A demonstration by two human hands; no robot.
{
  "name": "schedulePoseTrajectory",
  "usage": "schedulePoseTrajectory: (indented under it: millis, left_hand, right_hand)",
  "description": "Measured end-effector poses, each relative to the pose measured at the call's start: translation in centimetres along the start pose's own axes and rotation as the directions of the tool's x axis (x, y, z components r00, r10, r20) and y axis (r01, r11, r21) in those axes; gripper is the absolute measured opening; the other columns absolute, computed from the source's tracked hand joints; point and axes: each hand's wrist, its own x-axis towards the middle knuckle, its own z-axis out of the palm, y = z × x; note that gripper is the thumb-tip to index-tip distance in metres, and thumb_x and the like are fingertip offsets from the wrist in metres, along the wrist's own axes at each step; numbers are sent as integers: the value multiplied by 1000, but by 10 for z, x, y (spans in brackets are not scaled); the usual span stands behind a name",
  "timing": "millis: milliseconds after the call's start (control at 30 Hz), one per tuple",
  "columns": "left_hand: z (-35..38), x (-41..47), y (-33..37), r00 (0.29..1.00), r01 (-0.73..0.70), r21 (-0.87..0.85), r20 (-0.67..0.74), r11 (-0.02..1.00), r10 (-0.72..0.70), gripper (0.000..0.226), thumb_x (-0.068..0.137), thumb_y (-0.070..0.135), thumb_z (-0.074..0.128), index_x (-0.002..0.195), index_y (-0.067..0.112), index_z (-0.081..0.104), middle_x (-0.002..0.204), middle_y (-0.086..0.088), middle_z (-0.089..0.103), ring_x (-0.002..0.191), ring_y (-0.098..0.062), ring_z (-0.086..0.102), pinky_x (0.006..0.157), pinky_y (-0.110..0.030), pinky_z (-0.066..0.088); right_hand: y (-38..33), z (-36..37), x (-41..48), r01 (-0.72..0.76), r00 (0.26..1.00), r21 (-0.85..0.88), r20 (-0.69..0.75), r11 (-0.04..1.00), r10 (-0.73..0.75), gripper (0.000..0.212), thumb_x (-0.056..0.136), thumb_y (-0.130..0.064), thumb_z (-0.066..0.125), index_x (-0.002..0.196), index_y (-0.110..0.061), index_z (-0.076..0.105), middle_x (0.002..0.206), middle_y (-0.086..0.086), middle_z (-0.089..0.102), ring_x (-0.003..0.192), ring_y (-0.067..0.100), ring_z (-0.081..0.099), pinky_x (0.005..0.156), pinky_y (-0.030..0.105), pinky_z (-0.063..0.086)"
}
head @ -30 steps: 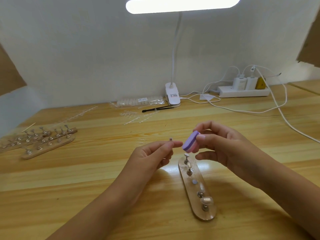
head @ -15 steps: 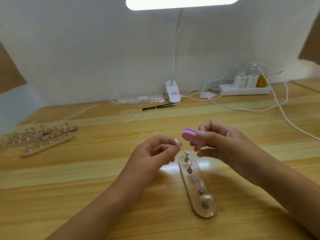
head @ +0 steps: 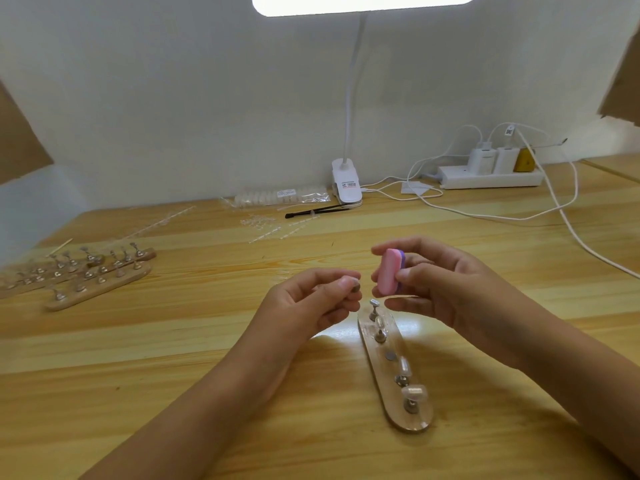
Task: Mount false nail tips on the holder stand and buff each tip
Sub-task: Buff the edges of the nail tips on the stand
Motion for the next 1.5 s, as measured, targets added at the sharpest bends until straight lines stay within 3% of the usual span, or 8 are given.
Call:
schedulePoseTrajectory:
  millis: [400,633,767,933,1100,1200,1367,1500]
  left_hand:
    - [-2,1,-1,996,57,-91,68,994,-51,32,69,29,81,100,20,77,109,-7,75,104,-14,71,84,-17,53]
    - [-1,0,-2,995,78,-112,76,991,-70,41,76,24,75,112,6,66,110,-11,75,98,-17,72,80,-19,54]
    - [-1,1,-2,998,61,-67,26,996,-60,35,73,29,75,103,12,72,99,-2,75,91,-9,69,79,-17,53]
    - [-1,0,-2,997,53,-42,60,998,-50,41,75,33,78,108,10,70,110,-7,75,95,-12,71,82,-18,53]
    - [-2,2,-3,998,56,-37,5,998,-56,23,73,34,76,93,23,79,91,5,74,84,-5,66,79,-17,53]
    - [-1,0,-2,998,51,-32,45,998,-49,37,79,34,79,107,12,71,107,-4,76,98,-12,71,83,-19,54]
    - [-1,1,-1,998,56,-94,-14,994,-57,32,73,30,85,99,13,74,92,1,75,86,-6,68,77,-16,53]
    - [0,0,1,999,53,-85,11,995,-52,48,66,36,78,105,9,70,103,-4,76,93,-11,71,78,-16,53]
  right_hand:
    - [1,7,-3,24,1000,-139,1,990,-24,26,76,-28,71,102,-28,73,100,4,74,93,19,72,79,20,54]
    - [6,14,-4,14,998,-177,63,984,-3,34,75,-21,73,107,-11,66,101,10,73,94,25,72,81,28,58]
    - [4,13,-3,97,991,-130,-81,987,-108,34,75,-20,72,108,-12,66,97,6,74,90,19,73,75,20,55]
    - [9,19,-4,96,995,-193,11,977,-95,31,77,-18,72,107,-11,65,97,7,74,91,19,72,78,25,57]
    - [8,18,-3,164,975,-179,-120,970,-187,33,74,-25,72,105,-16,68,96,3,73,92,18,70,76,23,56]
    - [10,21,-4,144,987,-263,-33,954,-158,30,76,-26,73,104,-18,68,101,1,72,97,15,69,86,27,57]
    - [10,20,-2,203,957,-243,-157,948,-245,33,73,-33,73,103,-22,68,98,-2,71,94,17,69,85,23,55]
    - [13,23,-2,191,973,-280,-74,941,-220,29,74,-32,74,101,-24,69,100,-1,71,96,16,69,89,28,55]
